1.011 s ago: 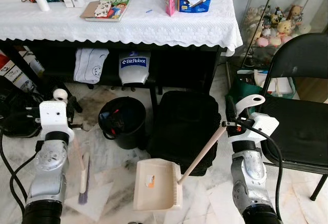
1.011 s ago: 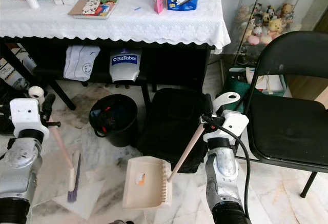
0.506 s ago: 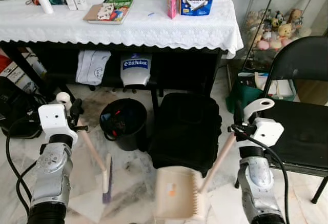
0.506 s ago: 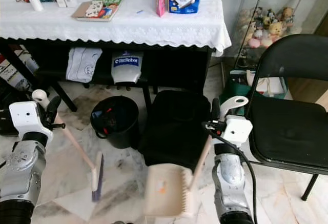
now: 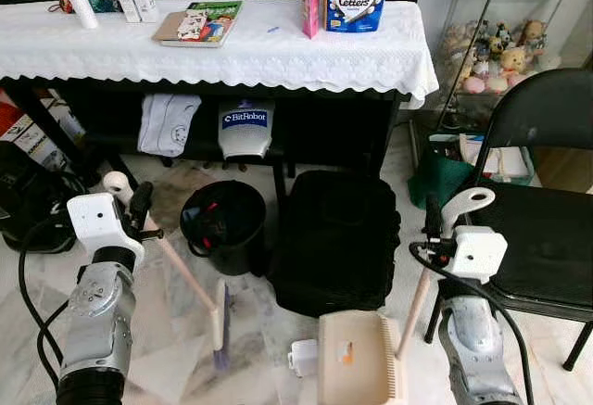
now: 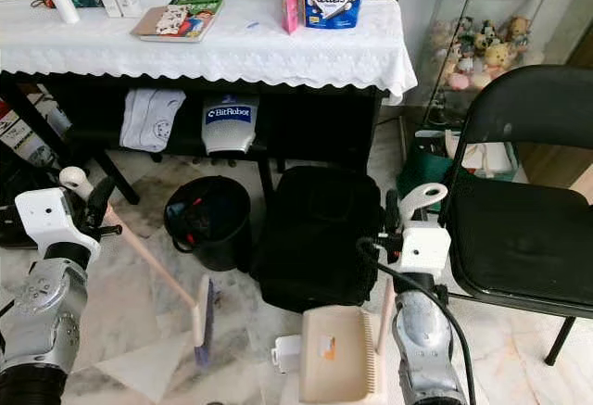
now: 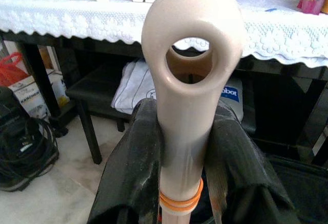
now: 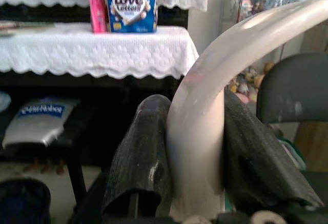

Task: Sweep floor

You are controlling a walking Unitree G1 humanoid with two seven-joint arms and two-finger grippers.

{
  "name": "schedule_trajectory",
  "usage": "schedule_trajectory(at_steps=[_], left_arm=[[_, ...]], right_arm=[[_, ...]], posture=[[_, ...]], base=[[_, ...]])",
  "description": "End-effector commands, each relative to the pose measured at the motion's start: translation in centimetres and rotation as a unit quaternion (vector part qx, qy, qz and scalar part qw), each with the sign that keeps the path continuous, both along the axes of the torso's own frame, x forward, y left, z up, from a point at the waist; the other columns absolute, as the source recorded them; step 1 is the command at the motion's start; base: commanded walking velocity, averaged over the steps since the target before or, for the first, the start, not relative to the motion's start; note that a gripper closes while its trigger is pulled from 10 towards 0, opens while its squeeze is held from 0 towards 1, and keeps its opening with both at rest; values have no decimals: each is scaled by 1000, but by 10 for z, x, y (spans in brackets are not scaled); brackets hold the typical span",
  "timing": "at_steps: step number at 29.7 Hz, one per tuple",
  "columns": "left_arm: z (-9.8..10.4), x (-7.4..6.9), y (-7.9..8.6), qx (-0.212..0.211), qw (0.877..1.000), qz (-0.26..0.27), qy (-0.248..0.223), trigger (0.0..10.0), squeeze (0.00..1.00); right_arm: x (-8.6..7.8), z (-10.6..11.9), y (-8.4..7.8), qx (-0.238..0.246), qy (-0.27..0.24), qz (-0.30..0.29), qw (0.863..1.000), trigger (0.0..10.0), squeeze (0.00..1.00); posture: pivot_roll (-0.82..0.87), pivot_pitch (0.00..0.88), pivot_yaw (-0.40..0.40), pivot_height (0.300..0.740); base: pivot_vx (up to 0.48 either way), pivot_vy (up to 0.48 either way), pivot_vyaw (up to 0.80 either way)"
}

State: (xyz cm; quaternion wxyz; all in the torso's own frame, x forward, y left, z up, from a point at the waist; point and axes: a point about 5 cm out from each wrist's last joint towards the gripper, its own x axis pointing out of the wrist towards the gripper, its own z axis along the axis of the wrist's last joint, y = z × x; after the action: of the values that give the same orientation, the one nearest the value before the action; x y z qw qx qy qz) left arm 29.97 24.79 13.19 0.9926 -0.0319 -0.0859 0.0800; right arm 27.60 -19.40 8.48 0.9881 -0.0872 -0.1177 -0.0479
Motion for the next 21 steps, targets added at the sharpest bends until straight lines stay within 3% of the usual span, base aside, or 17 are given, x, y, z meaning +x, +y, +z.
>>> schedule_trajectory(at_steps=[1,9,21], left_arm=[[7,1,4,-3,1000,2,-12,10000,0],[4,-1,2,-10,1000,-4,-8,10000,0],[2,-7,1,-27,1000,2,-12,10000,0]], right_arm=[[-4,-6,0,-4,4,-3,1000,10000,0],[-4,-16,-2,-11,21,-12,1000,10000,0],[7,1,-9,-33,-17,-21,999,10000,0]], posture=[[-33,124,86,740],[-23,164,98,740],[-21,206,92,740]], base=[[0,0,0],[0,0,0],[0,0,0]])
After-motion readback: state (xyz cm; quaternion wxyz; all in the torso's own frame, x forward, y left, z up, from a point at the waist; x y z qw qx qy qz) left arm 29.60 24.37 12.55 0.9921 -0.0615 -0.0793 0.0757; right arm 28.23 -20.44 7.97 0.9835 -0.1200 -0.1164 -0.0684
